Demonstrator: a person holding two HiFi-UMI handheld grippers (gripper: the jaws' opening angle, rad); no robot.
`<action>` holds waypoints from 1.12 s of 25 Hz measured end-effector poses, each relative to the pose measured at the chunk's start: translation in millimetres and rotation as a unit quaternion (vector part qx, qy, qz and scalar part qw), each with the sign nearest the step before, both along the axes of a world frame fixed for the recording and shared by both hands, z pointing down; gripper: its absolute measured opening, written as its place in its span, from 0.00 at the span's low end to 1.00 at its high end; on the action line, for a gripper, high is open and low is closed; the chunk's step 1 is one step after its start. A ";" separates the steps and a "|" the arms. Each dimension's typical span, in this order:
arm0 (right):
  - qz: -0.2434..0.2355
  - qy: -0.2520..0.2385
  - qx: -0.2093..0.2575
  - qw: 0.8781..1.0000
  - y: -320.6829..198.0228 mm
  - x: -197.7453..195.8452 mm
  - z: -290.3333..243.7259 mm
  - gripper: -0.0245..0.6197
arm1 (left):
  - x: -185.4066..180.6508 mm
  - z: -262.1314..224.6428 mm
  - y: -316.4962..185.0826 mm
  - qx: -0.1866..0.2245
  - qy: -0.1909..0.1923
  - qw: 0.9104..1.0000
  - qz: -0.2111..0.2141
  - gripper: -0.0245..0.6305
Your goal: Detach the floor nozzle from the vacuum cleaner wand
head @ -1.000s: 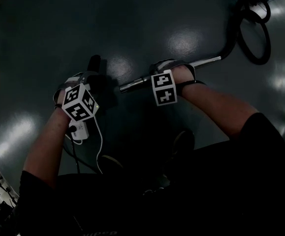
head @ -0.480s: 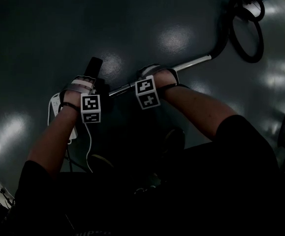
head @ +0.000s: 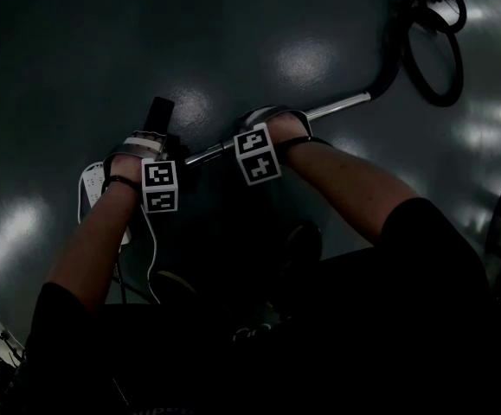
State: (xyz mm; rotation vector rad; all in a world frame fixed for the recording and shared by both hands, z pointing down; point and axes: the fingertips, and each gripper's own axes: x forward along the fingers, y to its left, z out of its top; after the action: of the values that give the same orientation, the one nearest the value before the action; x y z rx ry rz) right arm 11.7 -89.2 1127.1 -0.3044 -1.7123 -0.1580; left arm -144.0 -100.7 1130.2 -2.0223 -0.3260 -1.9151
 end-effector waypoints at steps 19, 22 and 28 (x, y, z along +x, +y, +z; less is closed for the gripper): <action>-0.001 0.014 -0.061 0.998 21.2 3.1 -7.3 0.55 | 17.7 -20.8 7.4 -0.119 0.015 0.989 -0.086 0.81; 0.056 -0.022 -0.076 0.995 16.7 1.9 -26.8 0.60 | 22.7 -63.3 -1.7 -0.143 0.122 0.967 -0.172 0.93; 0.308 -0.134 -0.073 0.939 -17.2 14.9 -123.2 0.64 | -13.9 -196.3 -17.3 -0.136 0.314 0.841 -0.419 0.97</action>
State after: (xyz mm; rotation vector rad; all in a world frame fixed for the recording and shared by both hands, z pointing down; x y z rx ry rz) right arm 26.7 -106.4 1003.9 0.1635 -2.0147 0.4083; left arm -157.9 -118.0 933.9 -3.1872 0.5902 -1.4409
